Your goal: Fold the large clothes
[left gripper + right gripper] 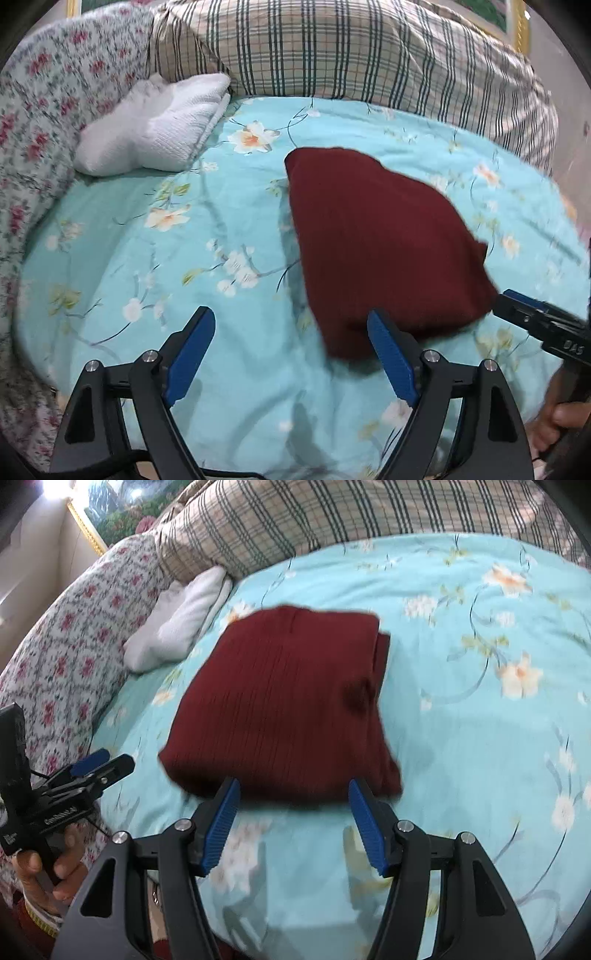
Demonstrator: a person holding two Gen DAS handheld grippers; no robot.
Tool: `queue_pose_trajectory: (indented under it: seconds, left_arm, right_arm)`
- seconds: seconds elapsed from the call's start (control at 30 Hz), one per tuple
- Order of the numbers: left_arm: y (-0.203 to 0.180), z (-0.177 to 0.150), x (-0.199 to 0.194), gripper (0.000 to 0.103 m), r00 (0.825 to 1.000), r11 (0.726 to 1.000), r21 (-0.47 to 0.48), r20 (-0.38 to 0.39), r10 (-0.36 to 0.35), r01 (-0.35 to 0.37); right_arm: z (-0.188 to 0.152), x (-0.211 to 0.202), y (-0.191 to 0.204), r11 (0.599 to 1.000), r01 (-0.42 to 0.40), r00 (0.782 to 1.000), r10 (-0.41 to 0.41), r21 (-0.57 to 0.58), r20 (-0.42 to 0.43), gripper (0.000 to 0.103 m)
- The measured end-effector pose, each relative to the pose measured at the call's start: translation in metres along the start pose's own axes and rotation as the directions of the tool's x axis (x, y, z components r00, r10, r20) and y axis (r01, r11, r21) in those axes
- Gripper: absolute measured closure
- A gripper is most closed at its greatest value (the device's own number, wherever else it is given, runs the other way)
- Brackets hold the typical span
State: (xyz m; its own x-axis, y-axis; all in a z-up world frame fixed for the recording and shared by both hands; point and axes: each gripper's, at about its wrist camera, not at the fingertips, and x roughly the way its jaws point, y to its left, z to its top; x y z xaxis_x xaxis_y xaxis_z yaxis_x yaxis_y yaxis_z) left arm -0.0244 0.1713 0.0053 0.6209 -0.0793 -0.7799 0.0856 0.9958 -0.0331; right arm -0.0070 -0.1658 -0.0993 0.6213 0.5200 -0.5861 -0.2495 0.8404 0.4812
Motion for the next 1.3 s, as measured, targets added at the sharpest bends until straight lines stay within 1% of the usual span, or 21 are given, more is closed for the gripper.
queue_pose_trajectory:
  seconds: [0.13, 0.27, 0.3, 0.33, 0.37, 0.43, 0.5, 0.53, 0.63, 0.73, 0.77, 0.83, 0.9, 0.97, 1.03, 1.07, 1.1, 1.13, 1.2, 1.23, 1.3]
  left_arm:
    - [-0.002, 0.020, 0.020, 0.018, 1.000, 1.000, -0.014, -0.018, -0.024, 0.023]
    - [-0.010, 0.029, 0.043, 0.018, 0.997, 0.999, -0.004, -0.054, -0.047, 0.047]
    - [-0.013, 0.029, 0.048, 0.018, 0.997, 0.999, 0.004, -0.063, -0.050, 0.050]
    - [-0.016, 0.030, 0.056, 0.018, 0.996, 0.999, 0.018, -0.082, -0.048, 0.049]
    - [-0.019, 0.029, 0.059, 0.018, 0.995, 0.998, 0.028, -0.089, -0.050, 0.053]
    - [-0.025, 0.027, 0.063, 0.018, 0.996, 0.997, 0.062, -0.084, -0.042, 0.048]
    - [-0.029, 0.022, 0.067, 0.018, 0.996, 0.995, 0.090, -0.085, -0.034, 0.042]
    - [-0.030, 0.020, 0.070, 0.017, 0.995, 0.995, 0.093, -0.090, -0.040, 0.049]
    - [-0.030, 0.015, 0.079, 0.017, 0.992, 0.993, 0.091, -0.104, -0.065, 0.074]
    - [-0.032, 0.013, 0.079, 0.017, 0.994, 0.992, 0.107, -0.093, -0.059, 0.068]
    - [-0.032, 0.013, 0.078, 0.017, 0.994, 0.991, 0.111, -0.092, -0.058, 0.068]
    - [-0.030, 0.013, 0.079, 0.017, 0.993, 0.991, 0.107, -0.094, -0.065, 0.075]
    - [-0.028, 0.013, 0.080, 0.016, 0.993, 0.992, 0.099, -0.095, -0.071, 0.080]
    - [-0.028, 0.012, 0.081, 0.016, 0.993, 0.992, 0.097, -0.094, -0.068, 0.078]
    - [-0.029, 0.011, 0.081, 0.016, 0.993, 0.993, 0.095, -0.093, -0.067, 0.076]
    - [-0.029, 0.010, 0.081, 0.015, 0.993, 0.993, 0.094, -0.092, -0.069, 0.078]
    - [-0.028, 0.010, 0.081, 0.015, 0.993, 0.992, 0.094, -0.093, -0.071, 0.080]
    - [-0.029, 0.009, 0.082, 0.015, 0.993, 0.992, 0.095, -0.096, -0.072, 0.081]
    - [-0.029, 0.008, 0.081, 0.015, 0.993, 0.992, 0.098, -0.094, -0.070, 0.079]
    - [-0.029, 0.008, 0.080, 0.015, 0.994, 0.992, 0.102, -0.091, -0.064, 0.073]
    - [-0.030, 0.008, 0.079, 0.015, 0.994, 0.993, 0.101, -0.091, -0.058, 0.067]
  right_arm:
    - [0.025, 0.021, -0.017, 0.999, 0.001, 1.000, -0.001, 0.040, -0.001, 0.041]
    - [0.039, 0.052, -0.030, 0.997, 0.037, 0.998, -0.033, 0.064, -0.050, 0.041]
    - [0.039, 0.060, -0.031, 0.997, 0.038, 0.997, -0.034, 0.063, -0.070, 0.048]
    - [0.040, 0.065, -0.030, 0.997, 0.059, 0.995, -0.055, 0.054, -0.086, 0.059]
    - [0.041, 0.065, -0.030, 0.997, 0.063, 0.995, -0.058, 0.053, -0.086, 0.085]
    - [0.045, 0.052, -0.028, 0.997, 0.047, 0.998, -0.045, 0.053, -0.045, 0.090]
    - [0.046, 0.043, -0.028, 0.997, 0.071, 0.997, -0.071, 0.034, -0.019, 0.092]
    - [0.044, 0.046, -0.032, 0.996, 0.081, 0.996, -0.080, 0.035, -0.031, 0.092]
    - [0.032, 0.068, -0.046, 0.994, 0.096, 0.989, -0.090, 0.051, -0.113, 0.092]
    - [0.036, 0.055, -0.046, 0.993, 0.100, 0.992, -0.095, 0.058, -0.087, 0.091]
    - [0.039, 0.049, -0.043, 0.993, 0.110, 0.992, -0.106, 0.053, -0.074, 0.086]
    - [0.047, 0.032, -0.032, 0.990, 0.142, 0.990, -0.141, 0.014, -0.015, 0.084]
    - [0.053, 0.028, -0.020, 0.989, 0.144, 0.989, -0.144, -0.032, 0.013, 0.082]
    - [0.057, 0.038, -0.015, 0.991, 0.121, 0.993, -0.121, -0.054, 0.003, 0.082]
    - [0.054, 0.056, -0.018, 0.987, 0.147, 0.988, -0.150, -0.059, -0.033, 0.081]
    - [0.050, 0.063, -0.023, 0.985, 0.166, 0.984, -0.169, -0.049, -0.060, 0.081]
    - [0.046, 0.071, -0.031, 0.986, 0.166, 0.982, -0.168, -0.030, -0.087, 0.080]
    - [0.042, 0.075, -0.040, 0.989, 0.147, 0.985, -0.147, -0.004, -0.095, 0.079]
    - [0.038, 0.070, -0.046, 0.991, 0.136, 0.987, -0.135, 0.012, -0.085, 0.077]
    - [0.037, 0.065, -0.047, 0.988, 0.152, 0.985, -0.150, 0.008, -0.081, 0.076]
    - [0.035, 0.056, -0.050, 0.981, 0.195, 0.979, -0.194, 0.000, -0.069, 0.066]
